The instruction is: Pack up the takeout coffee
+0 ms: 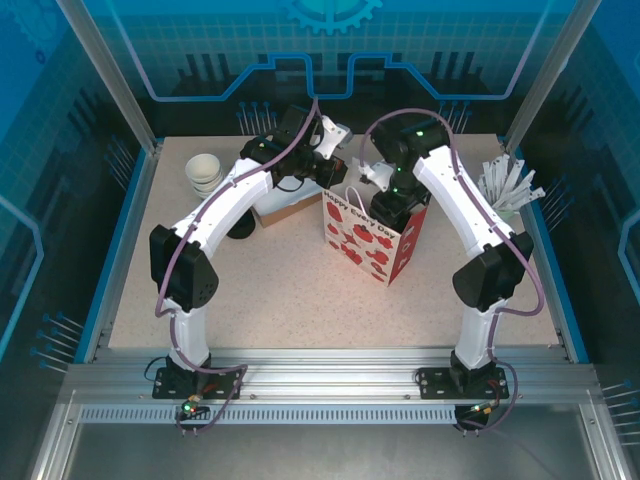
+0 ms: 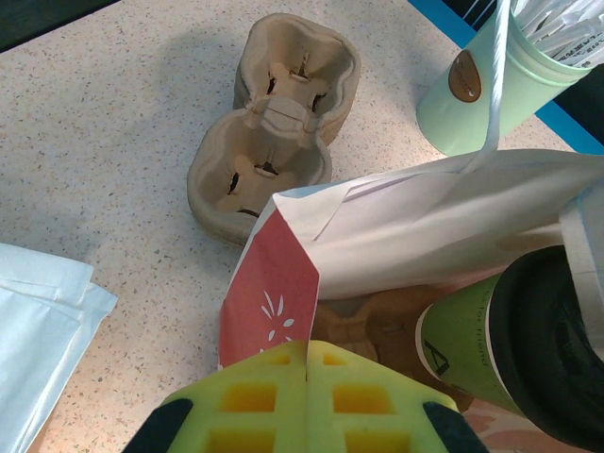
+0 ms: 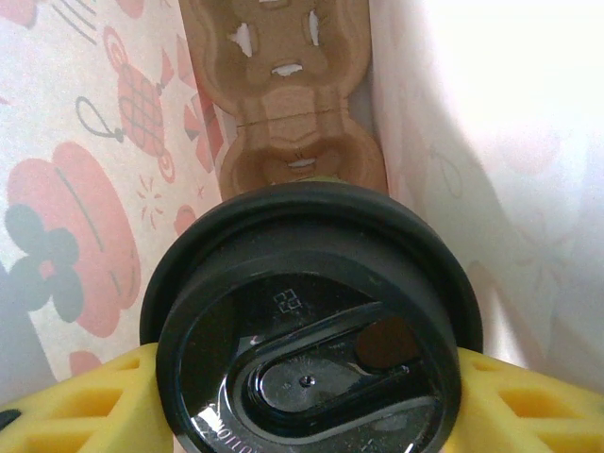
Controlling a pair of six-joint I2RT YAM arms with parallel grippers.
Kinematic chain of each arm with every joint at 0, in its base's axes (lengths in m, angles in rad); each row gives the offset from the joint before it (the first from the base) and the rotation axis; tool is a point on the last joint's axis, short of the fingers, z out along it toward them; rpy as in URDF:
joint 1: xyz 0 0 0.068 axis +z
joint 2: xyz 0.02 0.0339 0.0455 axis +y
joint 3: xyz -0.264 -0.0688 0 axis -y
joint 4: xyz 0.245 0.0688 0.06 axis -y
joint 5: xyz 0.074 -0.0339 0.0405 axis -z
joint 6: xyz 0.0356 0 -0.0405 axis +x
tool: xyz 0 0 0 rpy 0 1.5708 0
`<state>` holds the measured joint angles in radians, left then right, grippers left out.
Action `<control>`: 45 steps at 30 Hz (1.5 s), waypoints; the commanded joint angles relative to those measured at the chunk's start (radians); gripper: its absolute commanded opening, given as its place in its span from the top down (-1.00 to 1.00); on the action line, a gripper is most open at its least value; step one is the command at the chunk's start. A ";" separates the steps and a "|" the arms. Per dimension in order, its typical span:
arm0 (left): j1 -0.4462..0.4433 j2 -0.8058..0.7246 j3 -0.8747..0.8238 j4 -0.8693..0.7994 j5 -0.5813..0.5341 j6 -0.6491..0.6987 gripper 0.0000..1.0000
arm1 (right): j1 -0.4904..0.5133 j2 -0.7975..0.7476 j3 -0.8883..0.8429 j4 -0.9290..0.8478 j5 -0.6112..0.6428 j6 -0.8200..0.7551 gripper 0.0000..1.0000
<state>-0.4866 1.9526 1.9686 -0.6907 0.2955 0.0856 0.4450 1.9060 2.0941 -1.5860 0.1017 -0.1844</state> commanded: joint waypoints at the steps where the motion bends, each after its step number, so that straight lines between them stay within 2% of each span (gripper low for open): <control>1: -0.001 -0.024 -0.007 0.000 0.004 0.022 1.00 | 0.006 0.004 -0.018 -0.011 0.011 -0.009 0.14; 15: -0.001 -0.027 -0.015 0.000 0.008 0.016 1.00 | 0.005 0.034 -0.050 0.027 0.012 -0.019 0.14; 24: -0.002 -0.025 -0.014 -0.003 0.009 0.016 1.00 | 0.006 0.016 -0.113 0.076 0.019 -0.038 0.16; 45: -0.001 -0.024 -0.016 -0.003 0.012 0.006 1.00 | 0.006 0.002 -0.140 0.103 0.031 -0.052 0.17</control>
<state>-0.4866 1.9526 1.9667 -0.6842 0.2955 0.0853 0.4450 1.9221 1.9602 -1.4796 0.1242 -0.2188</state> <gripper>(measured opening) 0.054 0.622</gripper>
